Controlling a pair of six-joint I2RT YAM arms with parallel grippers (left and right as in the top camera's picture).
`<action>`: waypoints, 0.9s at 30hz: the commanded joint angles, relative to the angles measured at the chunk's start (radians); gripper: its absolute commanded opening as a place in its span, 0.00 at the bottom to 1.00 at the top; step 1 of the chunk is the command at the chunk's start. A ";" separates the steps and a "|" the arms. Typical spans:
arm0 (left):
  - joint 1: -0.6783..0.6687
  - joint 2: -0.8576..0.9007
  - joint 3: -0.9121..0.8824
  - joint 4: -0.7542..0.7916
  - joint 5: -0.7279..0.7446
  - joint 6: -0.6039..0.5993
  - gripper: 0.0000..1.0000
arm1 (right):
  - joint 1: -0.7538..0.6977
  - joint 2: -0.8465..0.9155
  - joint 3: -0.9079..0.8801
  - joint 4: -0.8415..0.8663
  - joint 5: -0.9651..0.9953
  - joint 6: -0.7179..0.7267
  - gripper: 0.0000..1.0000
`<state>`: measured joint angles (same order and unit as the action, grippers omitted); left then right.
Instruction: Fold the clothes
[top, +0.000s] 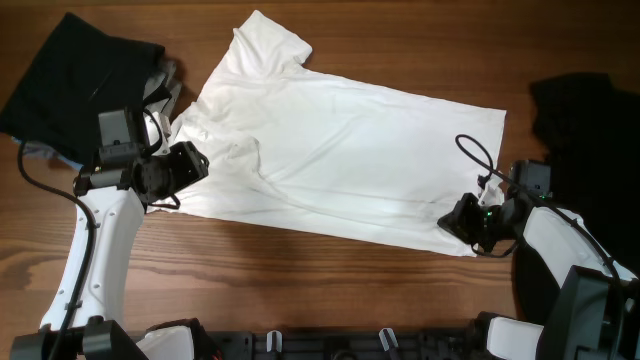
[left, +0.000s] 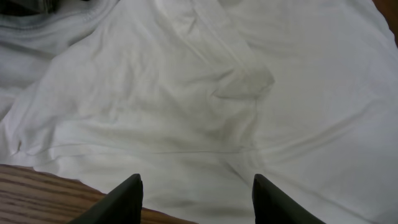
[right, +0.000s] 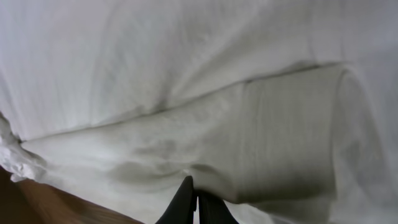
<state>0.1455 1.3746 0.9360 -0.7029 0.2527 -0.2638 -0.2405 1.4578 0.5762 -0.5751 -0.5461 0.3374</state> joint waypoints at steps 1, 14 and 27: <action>-0.004 0.008 0.014 0.003 -0.008 0.022 0.56 | 0.006 -0.009 -0.004 0.021 -0.045 0.029 0.04; -0.004 0.008 0.014 0.006 -0.019 0.022 0.56 | 0.005 -0.009 -0.004 0.243 -0.029 0.120 0.04; -0.004 0.008 0.014 0.006 -0.019 0.026 0.60 | -0.042 -0.029 0.003 0.416 0.017 0.118 0.31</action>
<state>0.1455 1.3746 0.9360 -0.6994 0.2375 -0.2630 -0.2520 1.4578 0.5724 -0.1253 -0.5144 0.4934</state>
